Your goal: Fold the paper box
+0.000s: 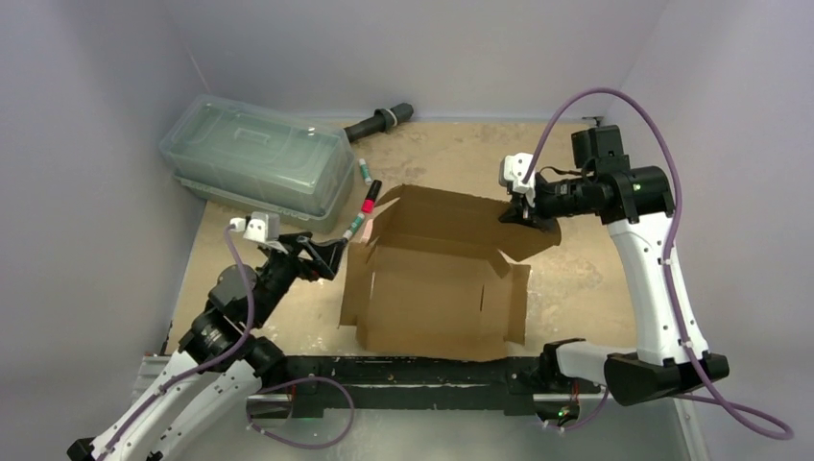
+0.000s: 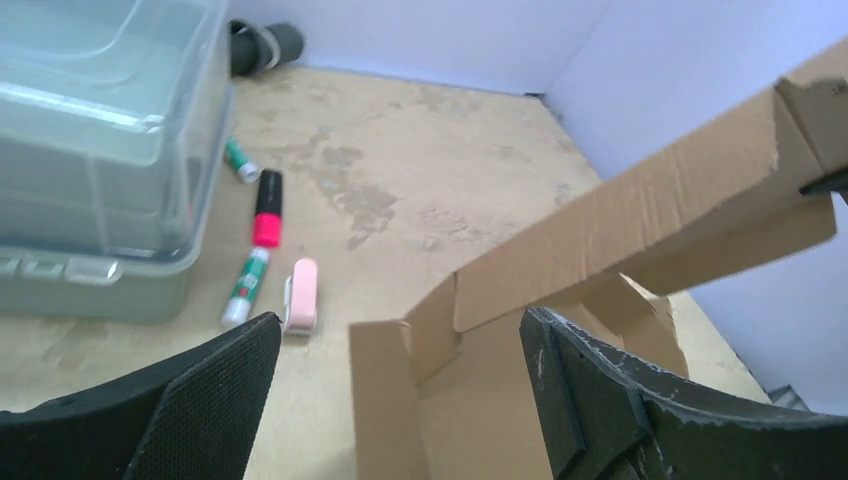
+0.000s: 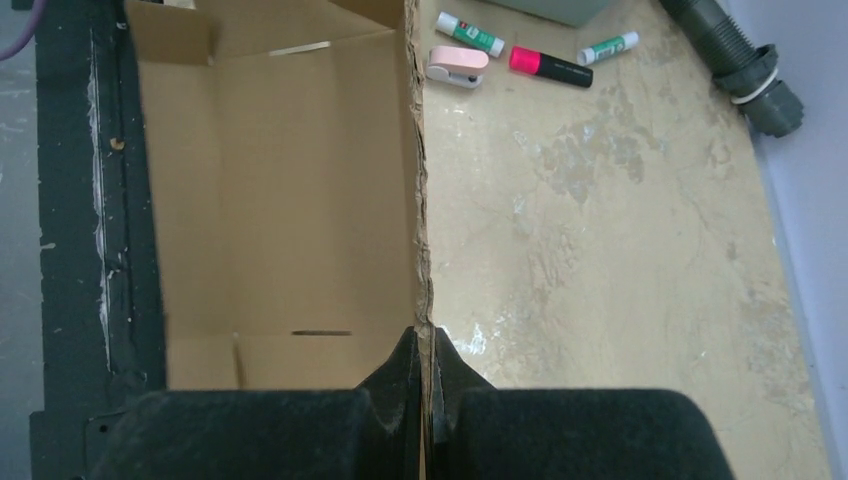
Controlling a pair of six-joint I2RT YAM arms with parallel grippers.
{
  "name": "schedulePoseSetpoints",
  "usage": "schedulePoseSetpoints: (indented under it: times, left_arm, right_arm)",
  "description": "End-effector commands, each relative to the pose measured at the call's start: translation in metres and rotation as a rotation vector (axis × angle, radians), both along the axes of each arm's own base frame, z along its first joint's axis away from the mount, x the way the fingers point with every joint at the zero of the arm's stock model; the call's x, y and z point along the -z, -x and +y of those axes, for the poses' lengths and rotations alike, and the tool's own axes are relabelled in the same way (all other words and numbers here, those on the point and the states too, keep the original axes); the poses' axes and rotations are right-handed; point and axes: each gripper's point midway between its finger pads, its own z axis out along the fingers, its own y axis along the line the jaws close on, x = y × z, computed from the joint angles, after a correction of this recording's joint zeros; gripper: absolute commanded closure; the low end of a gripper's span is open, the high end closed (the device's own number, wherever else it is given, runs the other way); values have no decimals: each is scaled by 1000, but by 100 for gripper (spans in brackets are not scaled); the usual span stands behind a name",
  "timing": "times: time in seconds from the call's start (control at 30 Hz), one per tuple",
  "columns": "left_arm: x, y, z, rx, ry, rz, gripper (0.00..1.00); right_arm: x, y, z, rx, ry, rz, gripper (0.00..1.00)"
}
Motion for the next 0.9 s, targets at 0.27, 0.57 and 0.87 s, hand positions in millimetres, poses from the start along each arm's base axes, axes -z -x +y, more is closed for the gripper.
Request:
schedulePoseSetpoints:
  times: [0.27,0.57,0.87]
  left_arm:
    - [74,3,56,-376,-77,458,19]
    - [134,-18,15,-256,-75,463,18]
    - [138,-32,-34,33,37,240,14]
  right_arm:
    - [-17,-33,-1,50,5,-163,100]
    - [-21,-41,1,33,4,-169,100]
    - [-16,-38,5,-3,3,-144,100]
